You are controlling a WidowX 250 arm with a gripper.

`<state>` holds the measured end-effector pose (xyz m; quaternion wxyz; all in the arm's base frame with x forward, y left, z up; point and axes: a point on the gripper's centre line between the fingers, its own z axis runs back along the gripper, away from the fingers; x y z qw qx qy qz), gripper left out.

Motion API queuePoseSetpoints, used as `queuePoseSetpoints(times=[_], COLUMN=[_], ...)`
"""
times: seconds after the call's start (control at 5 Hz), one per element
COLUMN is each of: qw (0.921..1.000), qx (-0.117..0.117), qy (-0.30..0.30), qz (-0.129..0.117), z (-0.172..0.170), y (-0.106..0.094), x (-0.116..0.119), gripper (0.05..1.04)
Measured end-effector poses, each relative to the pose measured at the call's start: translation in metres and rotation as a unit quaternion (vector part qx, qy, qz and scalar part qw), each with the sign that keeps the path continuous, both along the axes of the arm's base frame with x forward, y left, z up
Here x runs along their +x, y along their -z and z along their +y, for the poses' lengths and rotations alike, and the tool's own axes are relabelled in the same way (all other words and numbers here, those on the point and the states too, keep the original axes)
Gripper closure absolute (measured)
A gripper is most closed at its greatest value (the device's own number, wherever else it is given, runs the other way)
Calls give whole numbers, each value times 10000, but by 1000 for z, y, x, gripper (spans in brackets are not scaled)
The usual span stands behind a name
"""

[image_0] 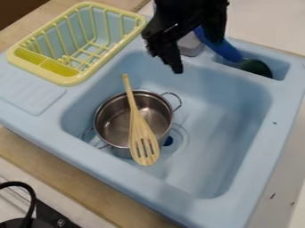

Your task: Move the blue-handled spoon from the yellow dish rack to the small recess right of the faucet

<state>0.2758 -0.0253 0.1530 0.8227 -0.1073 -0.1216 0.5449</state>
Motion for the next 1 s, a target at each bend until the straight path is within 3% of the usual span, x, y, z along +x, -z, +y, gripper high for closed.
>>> queuePoseSetpoints(times=[0.4,0.6,1.0], qw=[9962,9940,9889], qx=[598,650,1037], qy=[502,787,980], qz=[380,388,410], z=[23,41,62], y=[12,15,17], x=[-19,-28,-41], gripper=[84,84,84])
